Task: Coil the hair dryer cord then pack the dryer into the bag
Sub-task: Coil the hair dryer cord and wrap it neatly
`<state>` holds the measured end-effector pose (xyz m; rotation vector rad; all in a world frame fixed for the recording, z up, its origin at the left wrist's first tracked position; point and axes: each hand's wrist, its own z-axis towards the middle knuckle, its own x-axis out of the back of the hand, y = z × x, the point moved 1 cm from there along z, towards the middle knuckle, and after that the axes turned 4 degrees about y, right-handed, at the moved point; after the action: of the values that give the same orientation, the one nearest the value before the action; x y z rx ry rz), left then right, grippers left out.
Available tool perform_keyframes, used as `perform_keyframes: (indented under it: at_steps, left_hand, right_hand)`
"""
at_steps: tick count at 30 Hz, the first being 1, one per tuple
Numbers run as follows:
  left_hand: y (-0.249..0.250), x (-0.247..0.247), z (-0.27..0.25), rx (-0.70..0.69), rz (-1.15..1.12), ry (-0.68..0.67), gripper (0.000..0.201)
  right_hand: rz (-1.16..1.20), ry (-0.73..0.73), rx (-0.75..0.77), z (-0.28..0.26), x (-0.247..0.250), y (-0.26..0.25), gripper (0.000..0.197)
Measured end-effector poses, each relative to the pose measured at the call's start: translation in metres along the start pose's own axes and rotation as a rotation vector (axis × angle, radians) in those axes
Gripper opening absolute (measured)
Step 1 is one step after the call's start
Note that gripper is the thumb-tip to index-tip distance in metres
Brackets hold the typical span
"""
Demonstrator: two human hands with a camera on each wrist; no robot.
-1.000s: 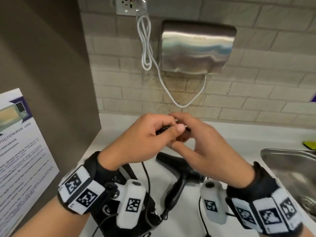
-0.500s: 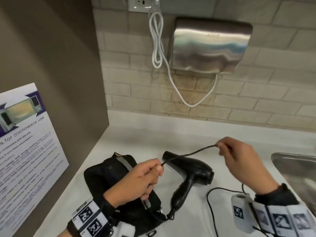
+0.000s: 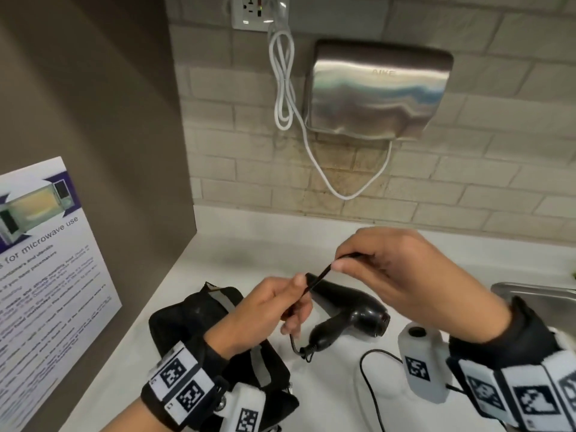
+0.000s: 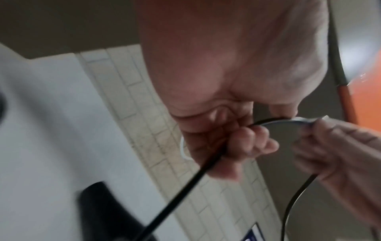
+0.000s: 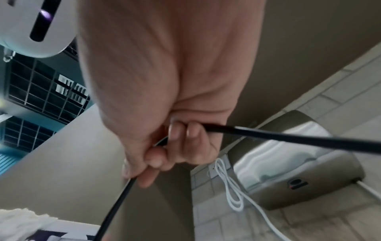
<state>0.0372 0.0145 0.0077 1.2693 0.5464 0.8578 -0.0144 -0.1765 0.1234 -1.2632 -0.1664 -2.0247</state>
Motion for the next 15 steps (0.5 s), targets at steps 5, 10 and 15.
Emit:
perform_keyframes:
  at_steps: [5,10,15]
  left_hand:
    - [-0.044,-0.013,-0.018,0.030,-0.095,0.078,0.045]
    - [-0.036,-0.019,-0.014,0.028,-0.246,0.272,0.028]
    - [-0.023,-0.007,-0.009,0.065,-0.643,0.287,0.031]
  right_hand:
    - [0.021,0.214,-0.014,0.014,0.014,0.003,0.020]
    - [0.187,0.407,-0.245,0.023,-0.008,0.045,0.011]
    - [0.286,0.538,-0.449,0.014,-0.037,0.089,0.013]
